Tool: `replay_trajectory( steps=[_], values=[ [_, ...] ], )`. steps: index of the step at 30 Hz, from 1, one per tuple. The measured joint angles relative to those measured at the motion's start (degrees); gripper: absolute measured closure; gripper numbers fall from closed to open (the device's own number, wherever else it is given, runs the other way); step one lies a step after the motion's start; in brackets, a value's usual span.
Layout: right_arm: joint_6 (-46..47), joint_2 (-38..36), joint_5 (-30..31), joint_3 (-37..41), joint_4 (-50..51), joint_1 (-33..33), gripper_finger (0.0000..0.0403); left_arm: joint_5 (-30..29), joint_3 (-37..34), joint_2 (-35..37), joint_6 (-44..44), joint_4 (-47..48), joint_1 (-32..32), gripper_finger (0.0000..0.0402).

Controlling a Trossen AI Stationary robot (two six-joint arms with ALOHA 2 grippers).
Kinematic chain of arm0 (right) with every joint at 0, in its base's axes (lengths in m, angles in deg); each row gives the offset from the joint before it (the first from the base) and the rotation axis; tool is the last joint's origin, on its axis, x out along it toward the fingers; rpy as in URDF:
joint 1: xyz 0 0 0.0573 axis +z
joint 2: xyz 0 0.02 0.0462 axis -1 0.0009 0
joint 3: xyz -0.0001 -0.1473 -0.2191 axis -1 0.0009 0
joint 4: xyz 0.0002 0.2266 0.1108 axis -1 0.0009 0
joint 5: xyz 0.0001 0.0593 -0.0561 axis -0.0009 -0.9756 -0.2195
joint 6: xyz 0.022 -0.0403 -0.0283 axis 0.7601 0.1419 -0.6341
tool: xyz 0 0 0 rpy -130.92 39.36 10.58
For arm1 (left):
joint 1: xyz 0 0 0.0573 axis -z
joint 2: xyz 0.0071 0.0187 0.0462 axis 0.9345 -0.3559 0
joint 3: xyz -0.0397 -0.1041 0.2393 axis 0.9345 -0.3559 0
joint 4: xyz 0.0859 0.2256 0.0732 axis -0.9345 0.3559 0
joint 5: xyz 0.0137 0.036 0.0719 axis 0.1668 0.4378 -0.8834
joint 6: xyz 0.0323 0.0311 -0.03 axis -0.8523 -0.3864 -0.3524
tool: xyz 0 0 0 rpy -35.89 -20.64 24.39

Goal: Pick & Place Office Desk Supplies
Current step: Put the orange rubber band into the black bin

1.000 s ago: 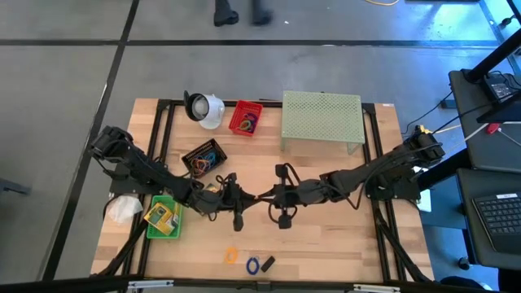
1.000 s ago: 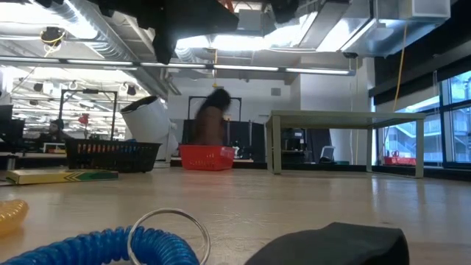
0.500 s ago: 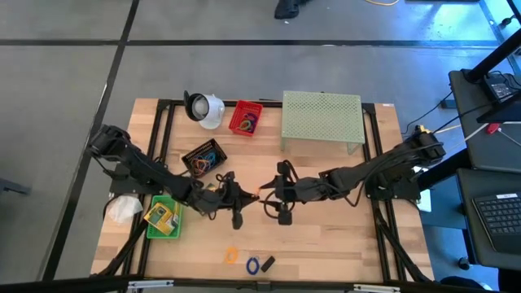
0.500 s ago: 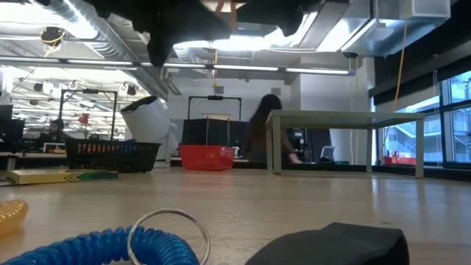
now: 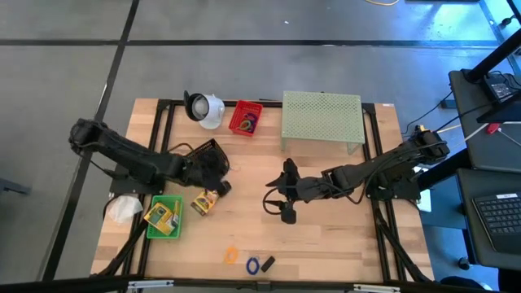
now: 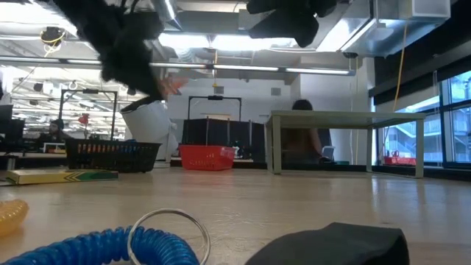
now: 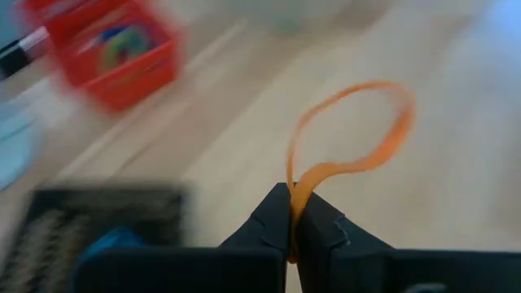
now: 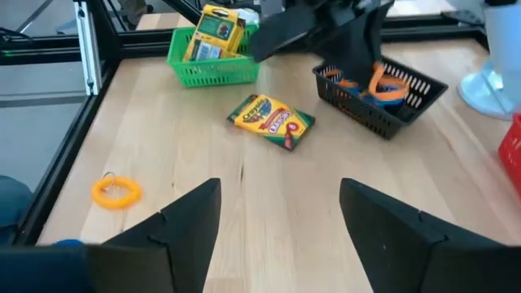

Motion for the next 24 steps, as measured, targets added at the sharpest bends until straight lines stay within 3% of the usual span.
replay_trajectory(
  steps=[5, 9, 16, 24],
  values=[
    [0.66, 0.0, -0.01, 0.0, 0.29, 0.0, 0.0162, -0.02, -0.02, 2.0, 7.81, 15.56, -3.62, 0.0399],
    [0.66, -0.02, 0.0, 0.0, 0.33, 0.0, 0.0169, 0.05, -0.02, 1.57, 12.78, 22.44, -5.12, 0.0398],
    [0.66, -0.02, -0.02, 0.0, 0.35, 0.0, 0.0176, 0.02, -0.02, 1.53, 17.81, 25.07, -7.45, 0.0399],
    [0.66, -0.04, -0.02, 0.0, 0.38, 0.0, 0.0177, 0.0, -0.02, 1.53, 16.09, 27.8, -9.28, 0.039]
  ],
)
